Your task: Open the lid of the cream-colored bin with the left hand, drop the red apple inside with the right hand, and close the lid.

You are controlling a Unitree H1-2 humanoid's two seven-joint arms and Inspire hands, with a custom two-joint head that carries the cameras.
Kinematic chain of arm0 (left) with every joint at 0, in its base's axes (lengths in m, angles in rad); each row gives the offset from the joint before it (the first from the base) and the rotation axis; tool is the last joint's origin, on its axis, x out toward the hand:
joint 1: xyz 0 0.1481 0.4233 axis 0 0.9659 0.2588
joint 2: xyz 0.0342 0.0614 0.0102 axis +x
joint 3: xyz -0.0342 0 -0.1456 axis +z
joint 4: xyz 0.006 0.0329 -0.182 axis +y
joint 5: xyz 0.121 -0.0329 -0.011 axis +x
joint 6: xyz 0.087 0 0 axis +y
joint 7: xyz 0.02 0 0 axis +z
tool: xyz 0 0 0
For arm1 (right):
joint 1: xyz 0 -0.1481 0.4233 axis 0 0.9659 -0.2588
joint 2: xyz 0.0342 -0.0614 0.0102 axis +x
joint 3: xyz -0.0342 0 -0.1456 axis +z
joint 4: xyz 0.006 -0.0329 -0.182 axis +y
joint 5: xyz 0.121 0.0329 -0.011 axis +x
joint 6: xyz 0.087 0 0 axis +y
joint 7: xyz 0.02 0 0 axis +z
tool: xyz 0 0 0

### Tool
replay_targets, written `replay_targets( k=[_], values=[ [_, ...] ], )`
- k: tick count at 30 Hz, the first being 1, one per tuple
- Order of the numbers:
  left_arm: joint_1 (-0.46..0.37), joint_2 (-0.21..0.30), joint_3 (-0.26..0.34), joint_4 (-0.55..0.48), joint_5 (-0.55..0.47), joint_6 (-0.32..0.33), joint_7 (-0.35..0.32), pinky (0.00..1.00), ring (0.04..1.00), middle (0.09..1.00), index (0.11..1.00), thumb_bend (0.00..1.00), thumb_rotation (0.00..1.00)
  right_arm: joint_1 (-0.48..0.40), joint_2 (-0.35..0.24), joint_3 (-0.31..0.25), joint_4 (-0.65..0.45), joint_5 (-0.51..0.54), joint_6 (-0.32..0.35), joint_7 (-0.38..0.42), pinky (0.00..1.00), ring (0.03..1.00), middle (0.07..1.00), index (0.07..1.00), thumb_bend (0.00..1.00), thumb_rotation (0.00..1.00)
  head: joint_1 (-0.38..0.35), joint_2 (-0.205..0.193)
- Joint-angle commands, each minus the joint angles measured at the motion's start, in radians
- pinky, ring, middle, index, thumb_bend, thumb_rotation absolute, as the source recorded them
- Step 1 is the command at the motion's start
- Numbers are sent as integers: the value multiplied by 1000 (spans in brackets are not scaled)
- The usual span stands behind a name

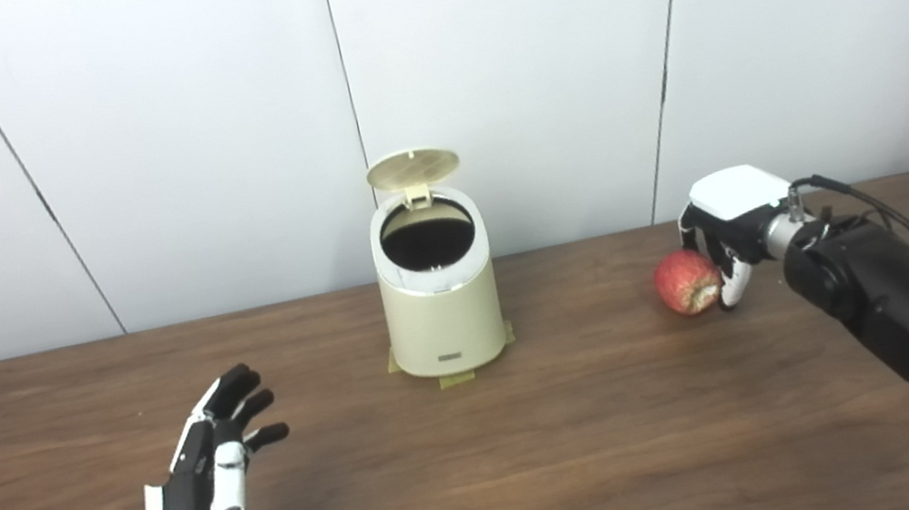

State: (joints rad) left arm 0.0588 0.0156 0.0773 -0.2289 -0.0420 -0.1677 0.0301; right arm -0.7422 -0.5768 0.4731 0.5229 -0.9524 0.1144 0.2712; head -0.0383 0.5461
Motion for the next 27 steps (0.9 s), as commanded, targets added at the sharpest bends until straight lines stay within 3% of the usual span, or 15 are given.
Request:
replay_targets(
  k=[1,2,3,4,6,8,12,18,27],
  values=[
    [-4,3,-5,-32,5,-16,-4,663,796,833,816,285,724,-63,-25,-5,-30,4,12,56,272,390,479,510,518,0,-1,3],
    [-4,3,-4,-32,4,-15,-4,662,796,833,816,284,721,-71,-30,7,-47,0,23,126,261,396,492,499,519,0,-1,3],
    [-4,3,-4,-33,3,-13,-4,661,796,832,814,287,719,-76,-30,10,-68,6,52,204,350,483,600,623,749,77,0,4],
    [-4,3,-4,-33,2,-12,-4,663,797,832,814,289,720,-79,-30,11,-82,9,75,257,448,600,720,713,836,105,-1,5],
    [-4,2,-3,-35,2,-9,-3,664,797,832,812,290,721,-77,-25,0,-109,25,115,332,553,722,840,813,924,126,-1,5],
    [-4,2,-3,-35,2,-7,-3,665,799,834,814,293,722,-68,-23,-18,-137,51,129,365,601,784,894,869,980,95,-1,5],
    [-4,2,-3,-33,2,-8,-4,671,800,834,815,298,727,-70,-28,-23,-155,87,125,417,631,856,946,932,1000,172,0,5],
    [-4,4,-5,-35,6,-6,-5,672,800,838,815,294,728,-68,-25,-34,-177,114,128,451,667,886,966,945,1000,233,-1,5],
    [-6,3,-5,-32,4,-8,-5,673,803,838,816,277,727,-64,-20,-41,-214,149,126,462,642,865,979,931,999,199,-2,6]
  ],
)
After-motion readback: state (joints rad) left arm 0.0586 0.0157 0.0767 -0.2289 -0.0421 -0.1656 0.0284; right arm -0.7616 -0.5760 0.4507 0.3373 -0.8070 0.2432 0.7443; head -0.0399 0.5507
